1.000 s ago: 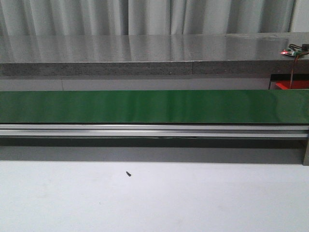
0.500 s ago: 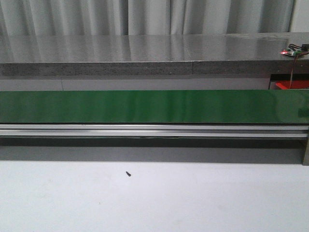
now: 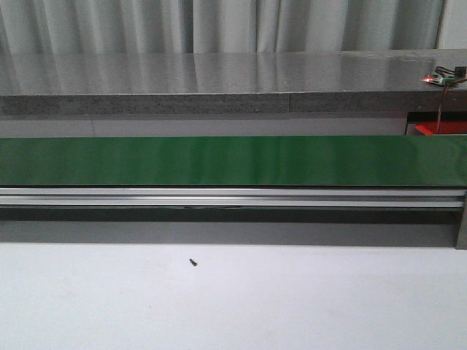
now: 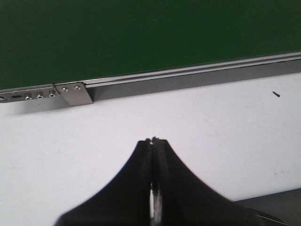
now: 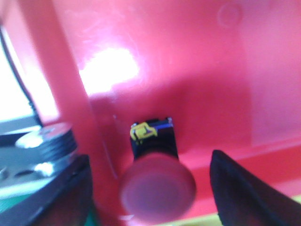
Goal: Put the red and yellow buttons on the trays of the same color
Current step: 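Lift the right gripper away from the trays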
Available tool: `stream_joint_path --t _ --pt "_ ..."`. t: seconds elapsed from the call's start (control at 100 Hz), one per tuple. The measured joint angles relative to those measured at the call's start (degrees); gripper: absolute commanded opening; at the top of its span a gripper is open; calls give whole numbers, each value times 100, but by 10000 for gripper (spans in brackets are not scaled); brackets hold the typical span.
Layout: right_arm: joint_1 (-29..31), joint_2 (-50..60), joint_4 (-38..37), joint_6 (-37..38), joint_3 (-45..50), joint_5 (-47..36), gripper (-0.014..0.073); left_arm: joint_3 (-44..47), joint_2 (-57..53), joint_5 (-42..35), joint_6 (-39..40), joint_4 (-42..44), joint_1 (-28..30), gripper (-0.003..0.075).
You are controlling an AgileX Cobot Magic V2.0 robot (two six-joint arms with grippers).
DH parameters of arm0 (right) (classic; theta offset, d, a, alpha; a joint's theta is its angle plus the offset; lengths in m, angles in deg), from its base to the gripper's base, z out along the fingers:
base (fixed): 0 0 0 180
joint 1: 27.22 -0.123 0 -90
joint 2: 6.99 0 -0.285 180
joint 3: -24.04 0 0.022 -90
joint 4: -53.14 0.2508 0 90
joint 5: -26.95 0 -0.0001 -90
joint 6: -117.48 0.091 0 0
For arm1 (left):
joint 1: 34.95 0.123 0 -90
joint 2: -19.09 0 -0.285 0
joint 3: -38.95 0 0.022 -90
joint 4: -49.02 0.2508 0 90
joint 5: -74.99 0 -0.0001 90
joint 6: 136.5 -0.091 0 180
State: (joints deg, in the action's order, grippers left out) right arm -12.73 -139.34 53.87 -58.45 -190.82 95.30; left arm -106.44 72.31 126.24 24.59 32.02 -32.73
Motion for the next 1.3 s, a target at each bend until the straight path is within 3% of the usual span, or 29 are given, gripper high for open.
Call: stream_joint_path --t 0.14,0.24,0.55,0.65,1.3 --pt "0 369 0 0 0 127 526 0 0 0 0 0 0 -20" --pt "0 600 0 -14 0 199 474 0 0 0 0 0 0 -20" --pt "-238 1410 0 -14 459 221 32 0 0 0 0 0 0 -20" --pt "-360 1789 11 -14 841 164 -74 0 0 0 0 0 0 -20" --pt "-1219 4435 330 -14 3744 -1454 -68 0 0 0 0 0 0 -20"
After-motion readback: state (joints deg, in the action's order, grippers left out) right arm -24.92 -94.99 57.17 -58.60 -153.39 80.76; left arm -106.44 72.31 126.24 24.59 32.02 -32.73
